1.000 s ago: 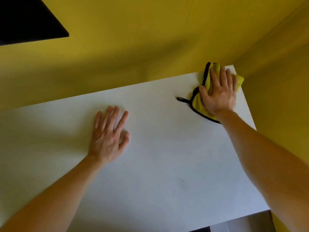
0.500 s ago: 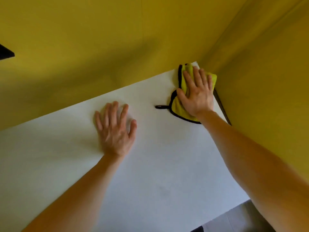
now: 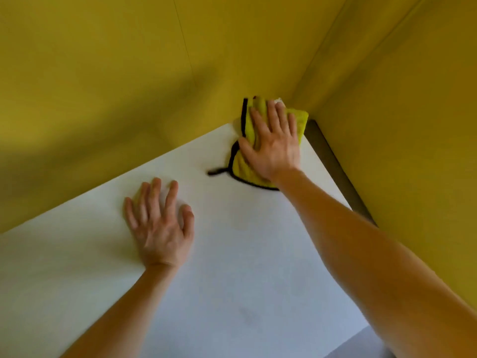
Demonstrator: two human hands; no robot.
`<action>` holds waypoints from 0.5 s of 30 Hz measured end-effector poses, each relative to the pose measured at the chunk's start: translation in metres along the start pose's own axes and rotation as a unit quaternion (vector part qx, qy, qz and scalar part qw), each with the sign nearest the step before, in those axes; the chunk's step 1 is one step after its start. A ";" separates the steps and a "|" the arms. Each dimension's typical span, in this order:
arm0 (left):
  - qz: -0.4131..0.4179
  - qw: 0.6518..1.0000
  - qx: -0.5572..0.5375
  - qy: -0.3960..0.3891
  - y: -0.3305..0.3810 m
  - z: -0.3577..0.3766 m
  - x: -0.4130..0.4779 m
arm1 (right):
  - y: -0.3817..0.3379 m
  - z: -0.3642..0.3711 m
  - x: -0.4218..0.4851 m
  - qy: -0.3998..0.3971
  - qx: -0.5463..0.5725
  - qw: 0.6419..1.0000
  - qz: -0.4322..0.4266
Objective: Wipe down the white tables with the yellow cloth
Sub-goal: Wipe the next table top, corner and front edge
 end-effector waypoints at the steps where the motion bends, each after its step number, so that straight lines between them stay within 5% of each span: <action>1: 0.000 1.000 0.003 0.002 0.000 0.001 0.000 | 0.004 0.000 0.015 0.008 -0.002 1.000 0.026; 5: -0.004 1.000 0.002 -0.001 0.001 -0.001 -0.002 | -0.014 0.003 -0.043 0.031 0.024 0.999 0.038; 9: -0.007 1.000 0.003 -0.010 0.002 -0.001 -0.001 | -0.027 0.003 -0.168 -0.011 0.029 0.997 -0.070; 15: 0.001 1.000 0.015 -0.009 0.002 0.001 -0.002 | 0.000 0.002 -0.023 -0.003 -0.001 0.999 0.044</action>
Point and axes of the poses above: each hand's wrist, its own x-axis towards the middle knuckle, its own z-axis out of the palm, y = z × x, the point moved 3 cm from there along x, towards the middle knuckle, and after that the axes turned 4 degrees about y, right-handed, at the moved point
